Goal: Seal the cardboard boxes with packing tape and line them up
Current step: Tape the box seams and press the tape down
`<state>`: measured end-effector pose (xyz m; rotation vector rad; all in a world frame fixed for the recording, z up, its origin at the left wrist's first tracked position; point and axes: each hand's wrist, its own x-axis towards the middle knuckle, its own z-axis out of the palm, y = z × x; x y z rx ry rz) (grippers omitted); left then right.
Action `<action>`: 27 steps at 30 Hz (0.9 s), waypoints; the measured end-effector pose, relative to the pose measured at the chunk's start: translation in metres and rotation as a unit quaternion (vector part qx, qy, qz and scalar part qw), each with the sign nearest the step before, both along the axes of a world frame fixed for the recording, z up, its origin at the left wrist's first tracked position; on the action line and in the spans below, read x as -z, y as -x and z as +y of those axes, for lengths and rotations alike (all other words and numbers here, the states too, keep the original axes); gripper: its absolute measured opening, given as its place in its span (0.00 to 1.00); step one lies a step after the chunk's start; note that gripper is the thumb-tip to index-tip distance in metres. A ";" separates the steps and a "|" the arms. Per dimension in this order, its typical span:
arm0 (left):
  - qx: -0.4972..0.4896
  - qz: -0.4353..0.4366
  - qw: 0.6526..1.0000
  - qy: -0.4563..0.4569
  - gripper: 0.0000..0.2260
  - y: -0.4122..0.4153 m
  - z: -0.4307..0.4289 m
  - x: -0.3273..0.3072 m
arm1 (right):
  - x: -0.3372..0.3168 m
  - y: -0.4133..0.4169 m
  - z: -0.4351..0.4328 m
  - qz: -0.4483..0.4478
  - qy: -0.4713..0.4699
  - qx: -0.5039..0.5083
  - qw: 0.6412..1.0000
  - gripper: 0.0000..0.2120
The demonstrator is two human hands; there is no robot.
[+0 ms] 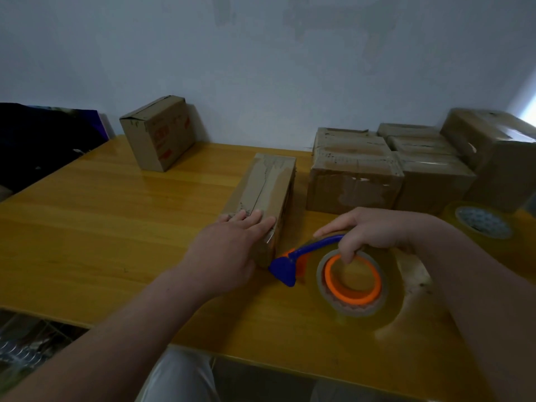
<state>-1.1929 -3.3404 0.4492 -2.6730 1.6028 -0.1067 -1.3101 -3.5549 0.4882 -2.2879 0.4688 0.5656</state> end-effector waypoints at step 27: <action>-0.036 0.020 0.990 0.137 0.22 -0.008 -0.002 0.015 | 0.055 0.002 0.082 -0.240 0.280 0.034 0.929 0.37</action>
